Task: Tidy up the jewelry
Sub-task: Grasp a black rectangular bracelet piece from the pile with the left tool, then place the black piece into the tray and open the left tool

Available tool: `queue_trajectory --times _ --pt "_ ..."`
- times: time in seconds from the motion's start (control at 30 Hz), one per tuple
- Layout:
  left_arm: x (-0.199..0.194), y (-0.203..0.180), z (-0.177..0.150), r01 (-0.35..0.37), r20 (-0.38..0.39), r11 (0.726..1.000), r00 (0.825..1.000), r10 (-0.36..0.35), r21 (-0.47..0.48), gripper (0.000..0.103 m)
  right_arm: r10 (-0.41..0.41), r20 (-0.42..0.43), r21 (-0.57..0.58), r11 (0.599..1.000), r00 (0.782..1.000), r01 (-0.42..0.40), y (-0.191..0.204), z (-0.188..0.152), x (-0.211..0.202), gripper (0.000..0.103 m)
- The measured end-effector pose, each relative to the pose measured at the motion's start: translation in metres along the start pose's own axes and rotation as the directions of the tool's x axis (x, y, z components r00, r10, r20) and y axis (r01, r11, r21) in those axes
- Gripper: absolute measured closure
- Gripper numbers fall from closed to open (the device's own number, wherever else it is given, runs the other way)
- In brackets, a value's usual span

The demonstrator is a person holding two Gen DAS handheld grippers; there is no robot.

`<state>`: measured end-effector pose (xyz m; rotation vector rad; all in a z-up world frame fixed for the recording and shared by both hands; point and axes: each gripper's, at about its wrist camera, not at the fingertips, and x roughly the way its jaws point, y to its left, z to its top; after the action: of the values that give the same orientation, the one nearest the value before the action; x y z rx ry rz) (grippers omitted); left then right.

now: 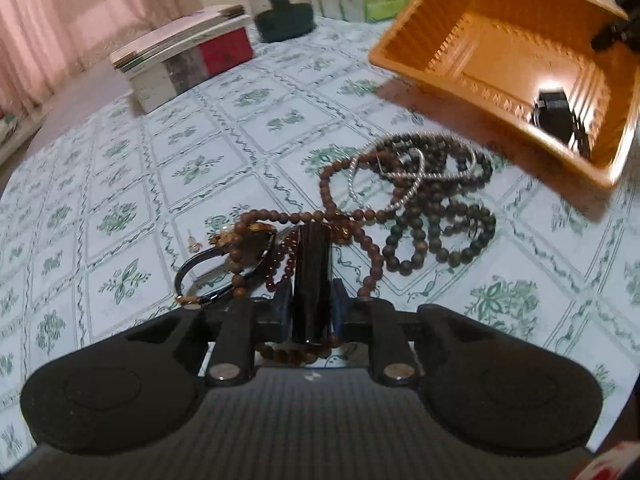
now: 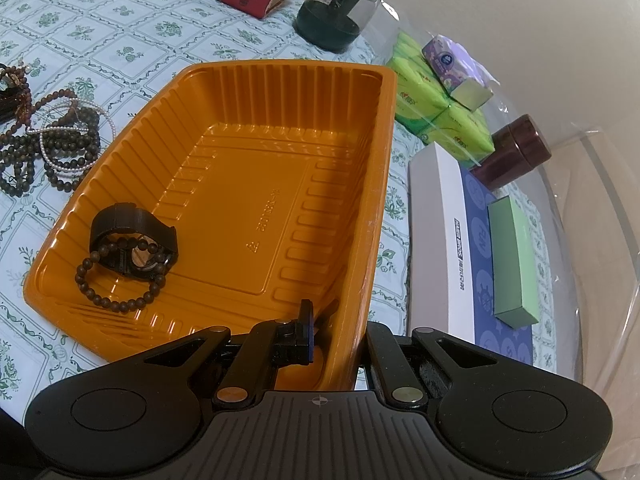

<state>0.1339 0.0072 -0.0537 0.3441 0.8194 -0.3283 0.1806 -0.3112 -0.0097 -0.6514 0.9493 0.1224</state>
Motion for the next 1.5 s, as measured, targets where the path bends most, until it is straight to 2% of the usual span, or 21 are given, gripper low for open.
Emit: queue_trajectory --times 0.3,0.6,0.7,0.87,1.07,1.27,1.3,1.37,1.5 --pt "-0.028 0.003 0.011 0.065 0.067 0.993 0.996 -0.059 -0.095 0.086 0.0 0.0 0.0 1.0 1.0 0.0 0.0 0.0 0.0 0.097" --pt "-0.042 -0.02 0.034 0.159 0.142 0.982 0.979 -0.143 -0.106 0.086 0.001 0.0 0.001 1.0 1.0 -0.001 -0.001 0.0 0.0 0.097" --pt "-0.046 -0.039 0.048 0.233 0.175 0.968 0.961 -0.214 -0.093 0.086 0.003 0.0 0.004 1.0 1.0 -0.003 -0.001 0.001 -0.001 0.097" --pt "-0.042 -0.083 0.077 0.356 0.221 0.934 0.915 -0.339 -0.043 0.086 0.001 0.002 0.005 1.0 1.0 -0.001 0.0 0.001 -0.001 0.097" --pt "-0.028 -0.127 0.101 0.433 0.229 0.902 0.878 -0.42 -0.005 0.086 0.002 0.002 0.004 1.0 1.0 -0.002 0.0 0.0 -0.001 0.097" --pt "-0.018 -0.15 0.105 0.455 0.235 0.89 0.864 -0.446 0.016 0.086 0.002 0.001 0.007 1.0 1.0 -0.002 0.0 0.001 -0.001 0.097" --pt "-0.017 -0.152 0.105 0.457 0.233 0.889 0.862 -0.449 0.026 0.083 0.002 0.001 0.007 1.0 1.0 -0.002 0.0 0.001 -0.002 0.097" --pt "-0.014 -0.153 0.103 0.449 0.215 0.893 0.869 -0.445 0.035 0.077 0.003 0.002 0.007 1.0 1.0 -0.003 0.0 0.001 -0.001 0.097" --pt "-0.02 -0.138 0.09 0.405 0.218 0.914 0.891 -0.398 0.014 0.077 0.005 0.001 0.01 1.0 1.0 -0.005 0.001 0.001 -0.001 0.097"
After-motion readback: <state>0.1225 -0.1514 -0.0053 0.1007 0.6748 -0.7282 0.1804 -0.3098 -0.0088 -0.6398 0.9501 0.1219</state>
